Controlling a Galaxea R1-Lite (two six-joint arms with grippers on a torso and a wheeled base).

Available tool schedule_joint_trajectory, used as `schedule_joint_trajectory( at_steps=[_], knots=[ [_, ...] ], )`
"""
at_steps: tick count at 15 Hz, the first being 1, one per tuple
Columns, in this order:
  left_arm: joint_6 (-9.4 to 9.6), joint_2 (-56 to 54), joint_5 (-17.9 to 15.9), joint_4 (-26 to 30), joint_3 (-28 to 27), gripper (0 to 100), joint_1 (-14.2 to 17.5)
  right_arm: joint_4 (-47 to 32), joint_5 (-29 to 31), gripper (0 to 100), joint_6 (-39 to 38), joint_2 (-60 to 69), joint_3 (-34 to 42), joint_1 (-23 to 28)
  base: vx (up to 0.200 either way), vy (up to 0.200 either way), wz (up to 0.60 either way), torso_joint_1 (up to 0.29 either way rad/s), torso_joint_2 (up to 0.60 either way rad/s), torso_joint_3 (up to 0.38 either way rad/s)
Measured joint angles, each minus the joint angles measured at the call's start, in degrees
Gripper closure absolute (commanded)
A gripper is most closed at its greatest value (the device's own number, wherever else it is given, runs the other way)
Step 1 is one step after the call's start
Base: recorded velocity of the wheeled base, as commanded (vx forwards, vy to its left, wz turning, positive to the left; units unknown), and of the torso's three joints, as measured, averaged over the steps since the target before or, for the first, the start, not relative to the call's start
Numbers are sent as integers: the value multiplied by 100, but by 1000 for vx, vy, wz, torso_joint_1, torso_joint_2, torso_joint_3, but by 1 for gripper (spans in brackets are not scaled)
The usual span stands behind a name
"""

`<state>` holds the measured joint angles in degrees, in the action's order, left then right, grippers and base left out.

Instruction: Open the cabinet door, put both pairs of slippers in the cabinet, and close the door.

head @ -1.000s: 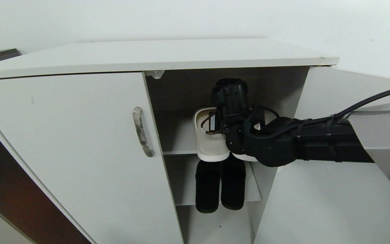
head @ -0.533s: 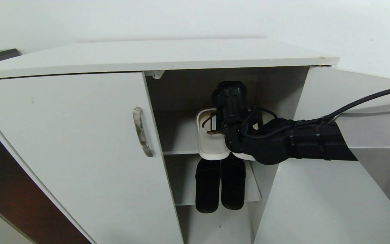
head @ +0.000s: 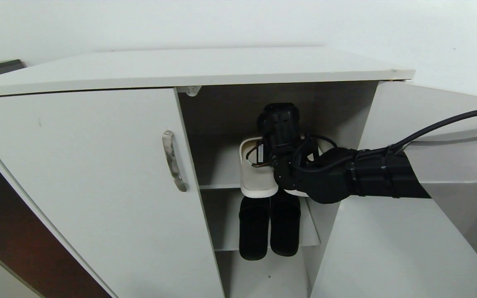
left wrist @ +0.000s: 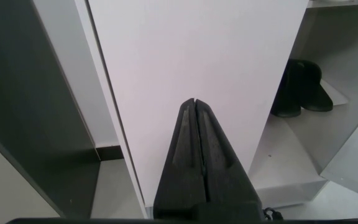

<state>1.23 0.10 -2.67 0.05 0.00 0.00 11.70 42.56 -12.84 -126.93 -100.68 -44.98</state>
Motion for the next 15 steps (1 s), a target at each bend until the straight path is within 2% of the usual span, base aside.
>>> schedule_joint_trajectory(
  at_steps=[4, 9, 10, 15],
  knots=[
    [0, 0, 2, 2, 0, 100, 0, 26, 38, 0, -5, 168, 357, -113, 0, 0, 0, 0, 0, 0],
    [-1, 0, 2, 2, 0, 100, 0, 102, 101, 0, -29, 797, 1096, -529, 0, 0, 0, 0, 0, 0],
    [-1, 0, 2, 2, 0, 100, 0, 179, 112, 100, -46, 951, 1286, -647, 0, 0, 0, 0, 0, 0],
    [0, 0, 5, 2, 0, 100, 0, 650, 112, 100, 39, 1558, 2374, -1022, 0, 0, 0, 0, 0, 0]
  ],
)
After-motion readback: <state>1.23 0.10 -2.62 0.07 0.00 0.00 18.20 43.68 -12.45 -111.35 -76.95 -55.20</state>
